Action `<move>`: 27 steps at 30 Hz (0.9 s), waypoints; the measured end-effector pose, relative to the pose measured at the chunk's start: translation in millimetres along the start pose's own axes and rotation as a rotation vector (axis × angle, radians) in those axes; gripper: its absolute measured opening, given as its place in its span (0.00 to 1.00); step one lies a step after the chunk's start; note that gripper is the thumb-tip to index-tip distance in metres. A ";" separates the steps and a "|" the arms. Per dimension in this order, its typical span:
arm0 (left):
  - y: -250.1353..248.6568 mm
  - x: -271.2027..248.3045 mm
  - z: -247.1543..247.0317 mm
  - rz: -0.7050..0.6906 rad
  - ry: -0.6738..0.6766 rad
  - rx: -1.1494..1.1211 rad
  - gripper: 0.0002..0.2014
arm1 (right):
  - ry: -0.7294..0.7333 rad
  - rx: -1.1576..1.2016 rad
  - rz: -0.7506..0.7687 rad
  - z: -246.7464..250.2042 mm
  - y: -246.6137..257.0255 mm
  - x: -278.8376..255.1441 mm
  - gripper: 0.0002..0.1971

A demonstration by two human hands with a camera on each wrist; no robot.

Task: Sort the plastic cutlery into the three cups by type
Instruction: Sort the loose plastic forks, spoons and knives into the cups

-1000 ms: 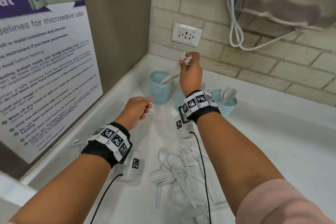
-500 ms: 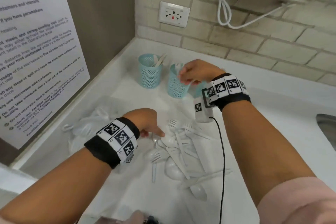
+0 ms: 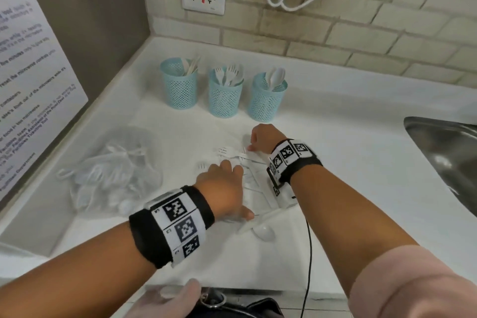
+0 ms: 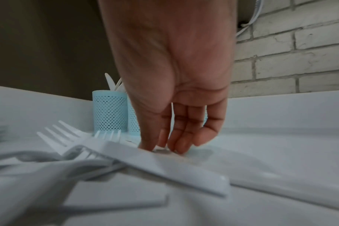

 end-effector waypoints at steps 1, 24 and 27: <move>-7.9 -1.0 -2.8 -0.034 -0.003 0.011 0.44 | -0.013 0.003 -0.007 -1.2 1.4 0.3 0.17; 6.7 46.7 4.9 -0.267 -0.152 0.021 0.12 | 0.194 0.007 -0.158 6.0 -48.7 -44.9 0.05; 22.2 52.0 7.9 -0.220 -0.183 -0.092 0.10 | 0.167 0.045 -0.148 -2.4 -52.0 -42.7 0.09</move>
Point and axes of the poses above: each hand's wrist, its own x-axis towards the middle knuckle, its own z-axis out of the back of the hand, y = z × x, the point moved 4 cm from there along x, towards the middle knuckle
